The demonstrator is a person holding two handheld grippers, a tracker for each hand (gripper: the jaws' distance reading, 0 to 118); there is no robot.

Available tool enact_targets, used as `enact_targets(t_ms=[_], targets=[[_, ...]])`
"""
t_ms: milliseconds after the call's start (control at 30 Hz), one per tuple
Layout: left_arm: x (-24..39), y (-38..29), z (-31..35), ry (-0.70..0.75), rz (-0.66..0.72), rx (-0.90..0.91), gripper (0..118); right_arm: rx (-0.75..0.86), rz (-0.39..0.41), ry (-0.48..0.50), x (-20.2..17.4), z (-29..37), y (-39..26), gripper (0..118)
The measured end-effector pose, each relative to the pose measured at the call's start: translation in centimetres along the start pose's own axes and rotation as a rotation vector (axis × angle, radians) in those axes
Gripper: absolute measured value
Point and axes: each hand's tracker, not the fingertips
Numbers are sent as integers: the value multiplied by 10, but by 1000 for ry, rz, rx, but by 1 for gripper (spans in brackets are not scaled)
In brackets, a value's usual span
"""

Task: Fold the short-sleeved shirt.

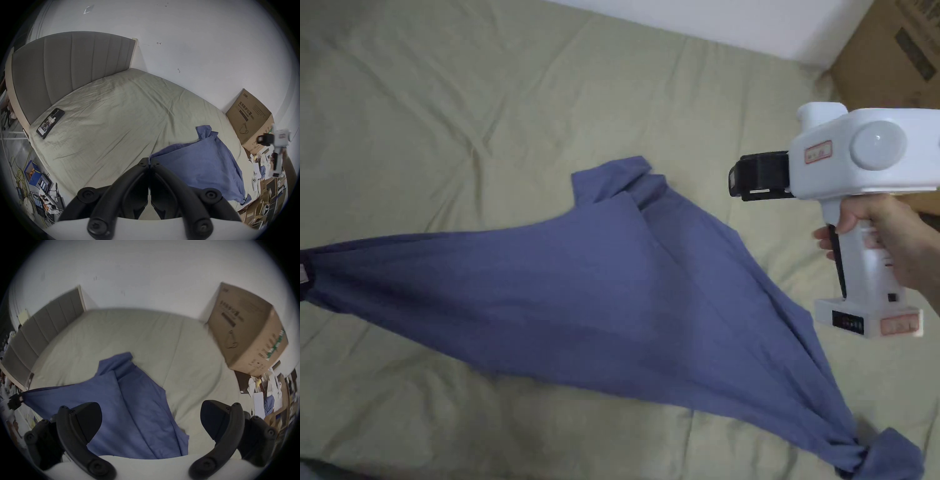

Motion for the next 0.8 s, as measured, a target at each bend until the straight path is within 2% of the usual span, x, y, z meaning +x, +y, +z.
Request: enact_targets(t_ms=[167,267,367,600,633,667,700,767,800], targets=[[-2,2,-8,21,47,-29,0,-131,4,-8,-17,-108,39,118],[-7,1,-11,40,78,-51,0,-172,3,-17,-24,-155,51,113],[-14,-2,-15,68,125,-69,0,-218,19,-9,-31,-190,56,107],[-21,-15,-32,121,153,-124,0,-223,16,33,-41,-232,65,104],[-22,-16,-34,127,153,-133,0,-240,10,33,-43,-237,64,100],[-22,-18,-36,129,157,-135,0,-255,6,38,-44,-241,62,91],[-23,-18,-38,131,160,-139,0,-276,4,42,-45,-246,60,74],[-24,-19,-39,138,164,-144,0,-260,-30,37,-46,-241,58,67],[-24,-19,-39,140,164,-144,0,-264,-35,53,-45,-238,59,44]])
